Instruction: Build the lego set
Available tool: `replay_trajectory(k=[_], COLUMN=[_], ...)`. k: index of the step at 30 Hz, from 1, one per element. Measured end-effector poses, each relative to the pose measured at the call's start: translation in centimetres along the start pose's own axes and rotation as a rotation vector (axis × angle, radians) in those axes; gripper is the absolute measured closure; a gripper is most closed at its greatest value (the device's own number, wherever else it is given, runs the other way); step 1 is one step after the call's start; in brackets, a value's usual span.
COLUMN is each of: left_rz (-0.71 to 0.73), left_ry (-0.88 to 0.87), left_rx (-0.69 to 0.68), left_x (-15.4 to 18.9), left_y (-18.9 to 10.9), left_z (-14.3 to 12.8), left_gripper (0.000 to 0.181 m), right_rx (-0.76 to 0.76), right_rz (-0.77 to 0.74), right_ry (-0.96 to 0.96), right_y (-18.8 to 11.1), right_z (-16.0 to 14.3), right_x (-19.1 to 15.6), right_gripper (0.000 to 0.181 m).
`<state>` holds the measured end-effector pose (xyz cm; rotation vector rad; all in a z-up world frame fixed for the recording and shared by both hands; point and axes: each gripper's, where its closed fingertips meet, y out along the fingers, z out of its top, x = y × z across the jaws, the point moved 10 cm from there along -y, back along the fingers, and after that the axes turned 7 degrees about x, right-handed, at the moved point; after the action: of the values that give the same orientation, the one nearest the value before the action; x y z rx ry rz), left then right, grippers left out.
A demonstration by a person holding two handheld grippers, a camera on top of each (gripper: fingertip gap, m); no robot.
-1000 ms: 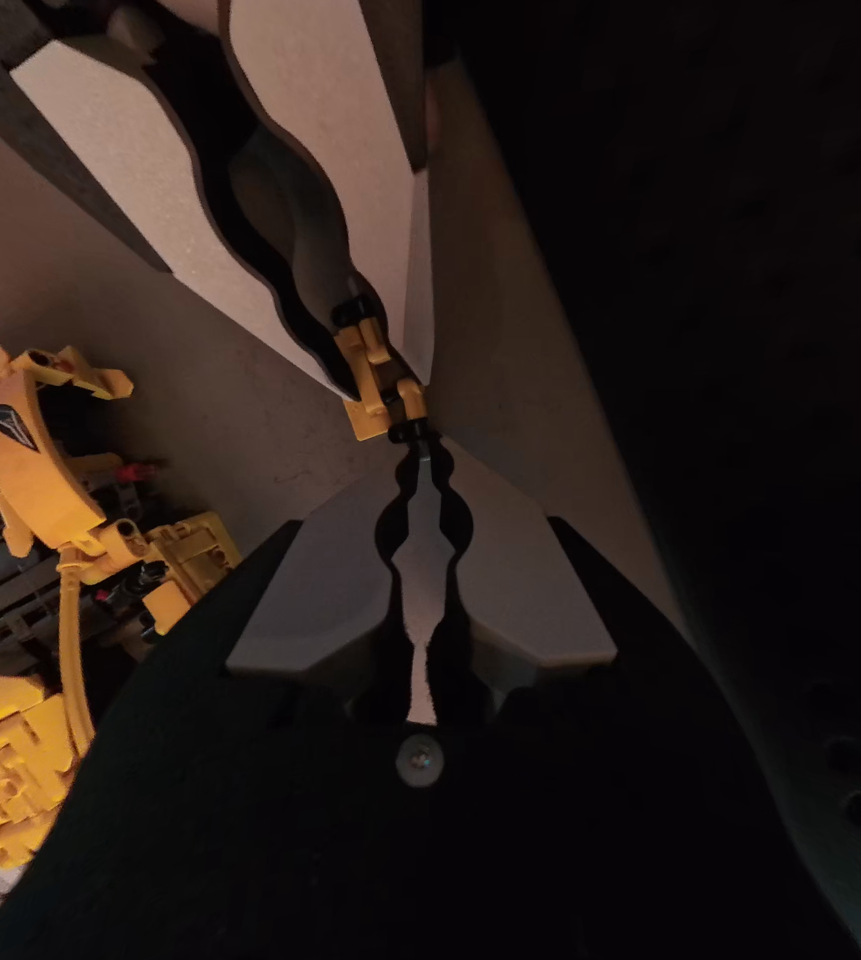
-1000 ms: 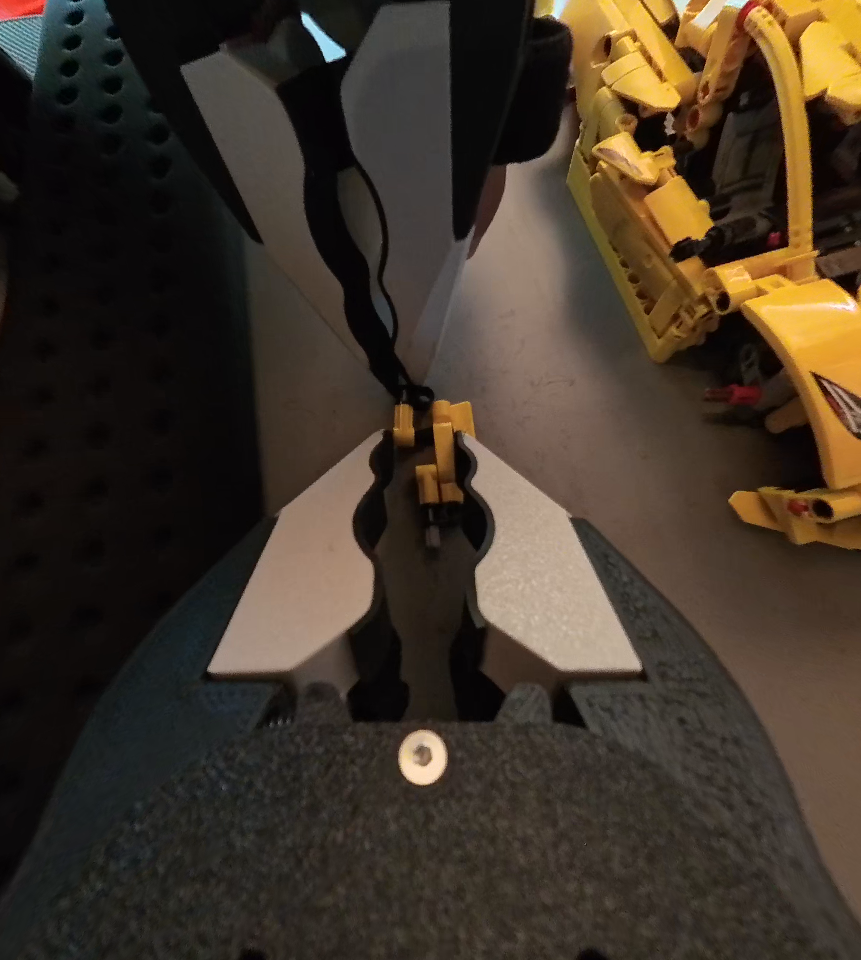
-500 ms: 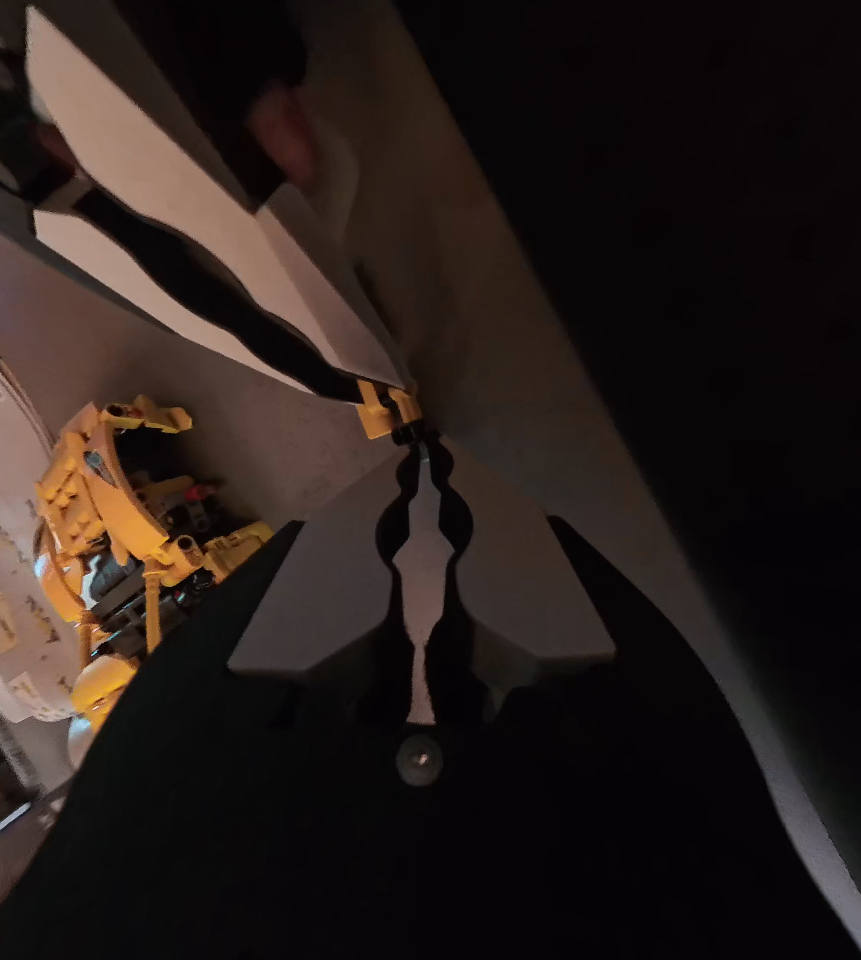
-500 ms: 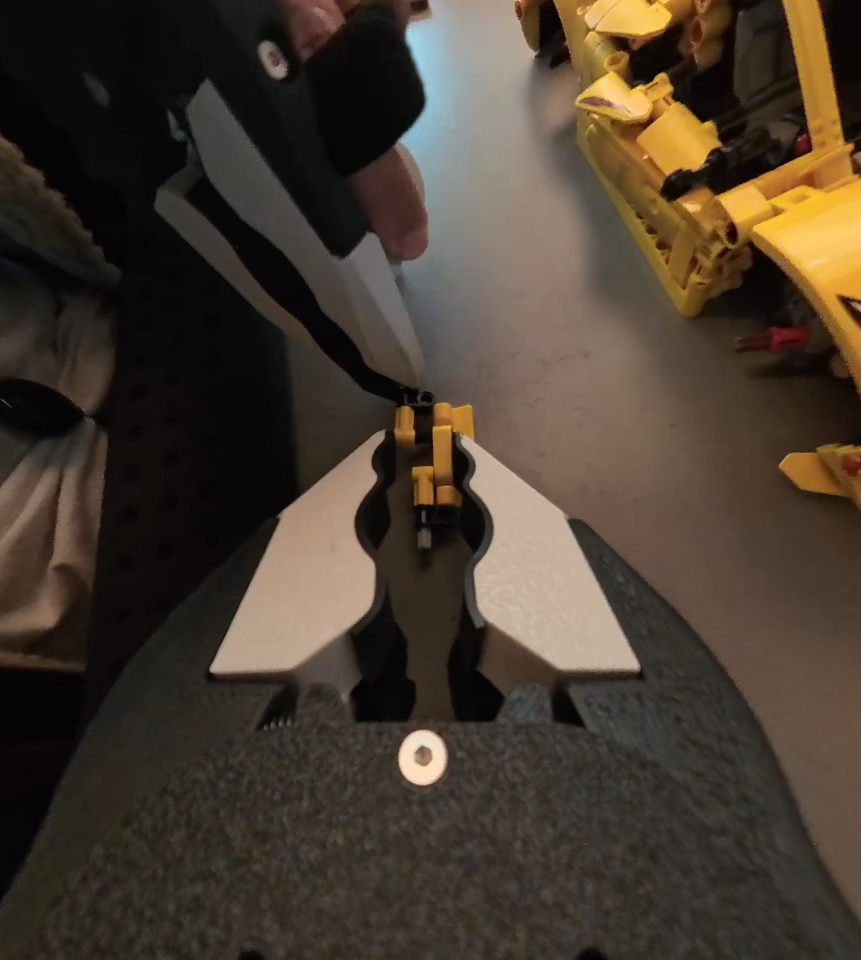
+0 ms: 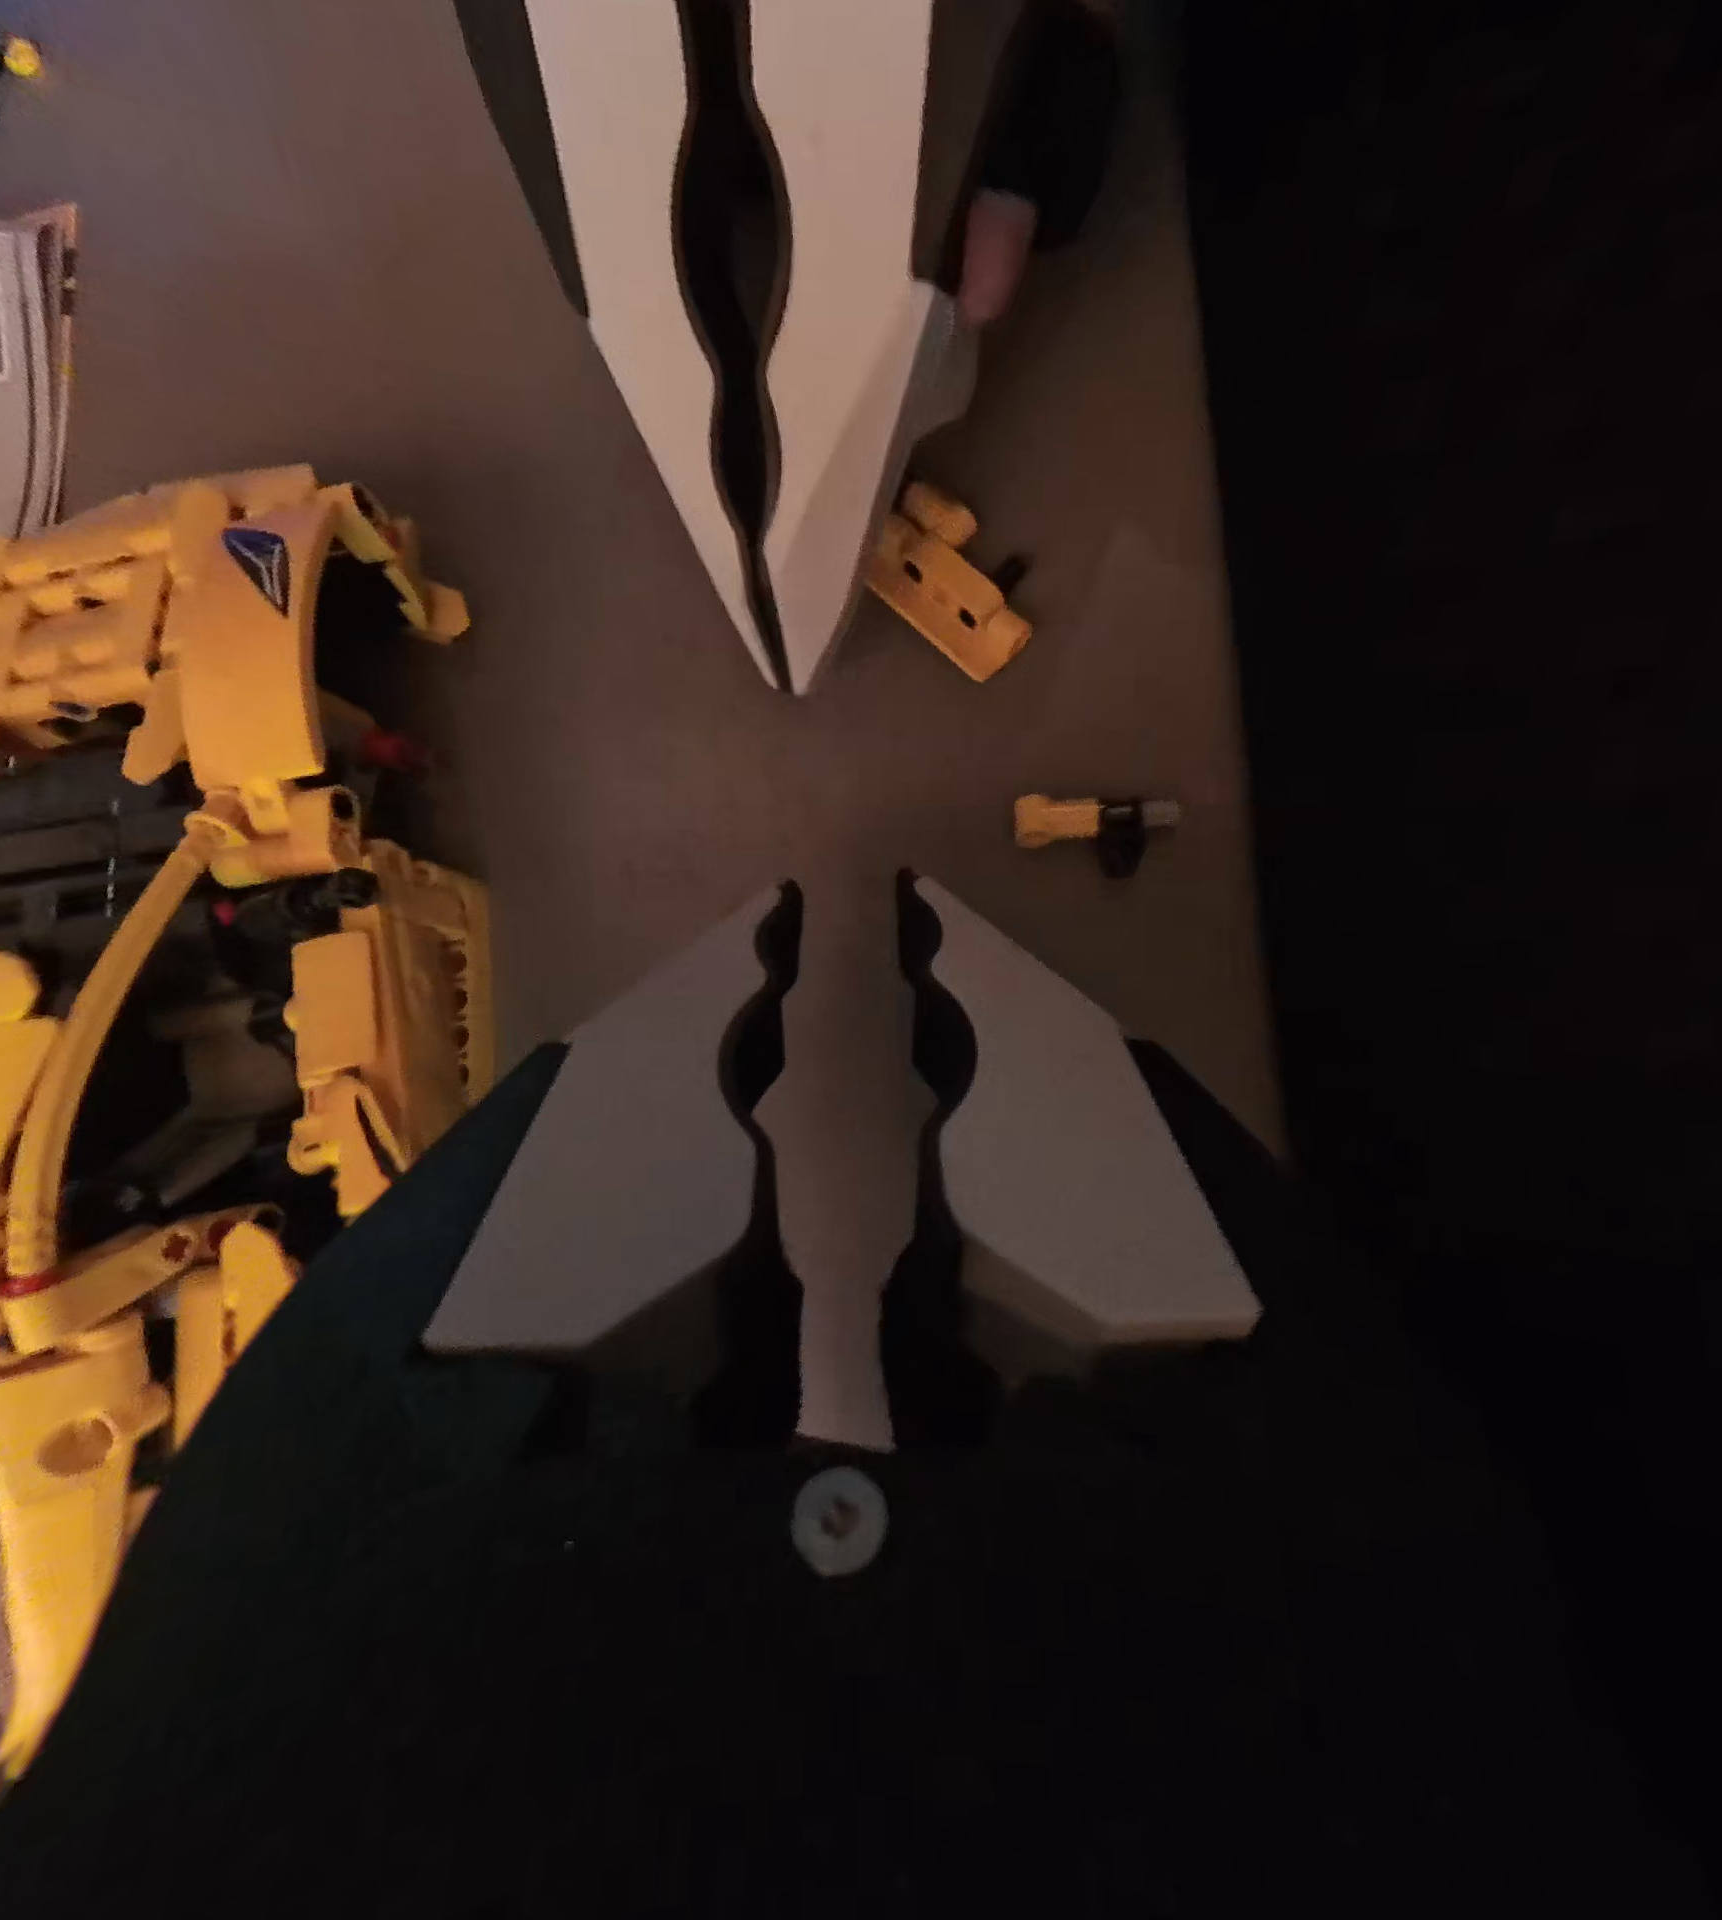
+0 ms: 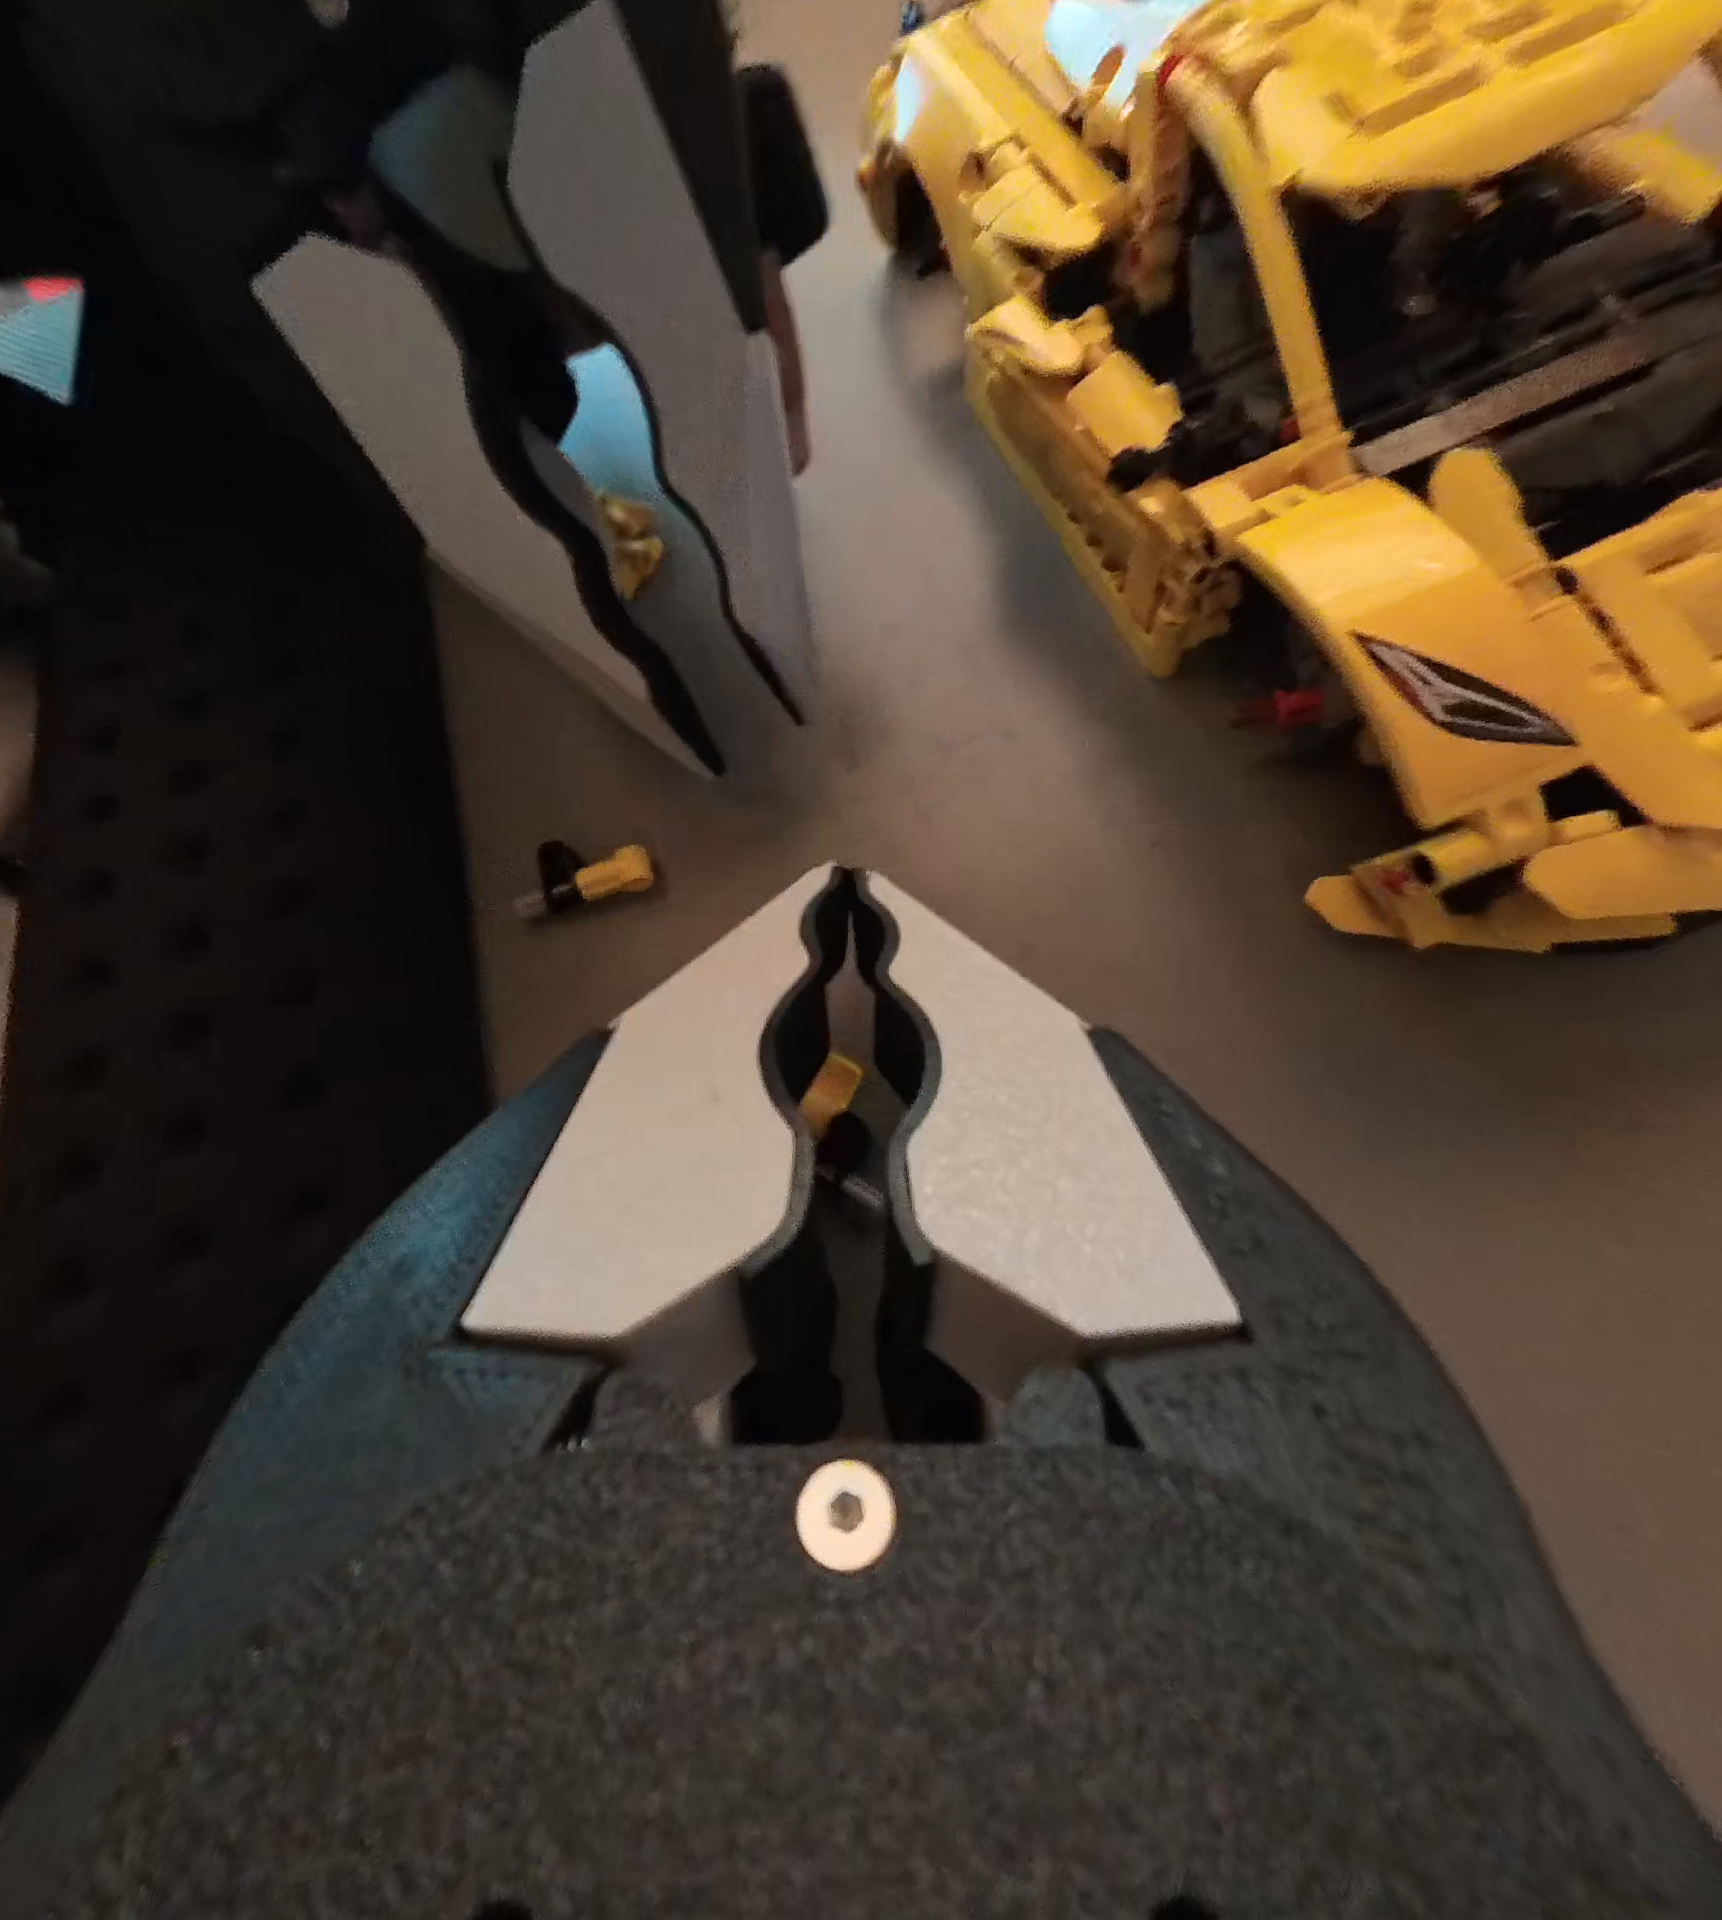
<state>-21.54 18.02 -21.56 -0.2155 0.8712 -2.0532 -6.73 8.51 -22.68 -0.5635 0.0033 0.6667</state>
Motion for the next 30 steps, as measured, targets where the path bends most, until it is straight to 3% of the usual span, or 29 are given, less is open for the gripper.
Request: replay_trajectory(k=[4, 7, 9, 14, 19, 22, 26, 30], left_rz=[-0.015, -0.056, -0.082, -0.191, -0.135, -0.096, -0.023, 0.088], left_ry=[-0.068, -0.035, -0.023, -0.074, -0.092, -0.073, -0.059, -0.085], left_rx=[0.059, 0.073, 0.062, 0.002, 0.012, -0.001, 0.043, 0.11], left_x=[0.3, 0.7, 0.6, 1.6, 3.0, 3.9, 4.4, 4.0], left_y=[-0.7, -0.8, -1.0, -0.7, -0.1, 0.6, 1.3, 1.0], left_z=[-0.1, -0.2, -0.2, -0.2, 0.3, 0.2, 0.4, 0.4], left_gripper=[0.163, 0.163, 0.163, 0.153, 0.156, 0.168, 0.176, 0.177], right_rx=[0.085, 0.014, -0.072, -0.081, -0.083, -0.048, -0.01, 0.013], right_rz=[-0.077, -0.053, -0.007, -0.014, 0.019, -0.059, -0.149, -0.14], right_ry=[0.0, -0.03, -0.041, -0.086, -0.124, -0.162, -0.217, -0.27], right_y=[-2.5, -3.9, -4.2, -4.6, -3.3, -2.3, -1.8, -2.3], right_z=[0.6, -0.5, -1.7, -2.2, -0.9, -0.7, -0.6, -0.5], right_x=[0.0, -0.8, -1.4, -1.8, -3.7, -4.5, -5.4, -6.4], right_gripper=[0.181, 0.179, 0.166, 0.158, 0.164, 0.174, 0.17, 0.164])
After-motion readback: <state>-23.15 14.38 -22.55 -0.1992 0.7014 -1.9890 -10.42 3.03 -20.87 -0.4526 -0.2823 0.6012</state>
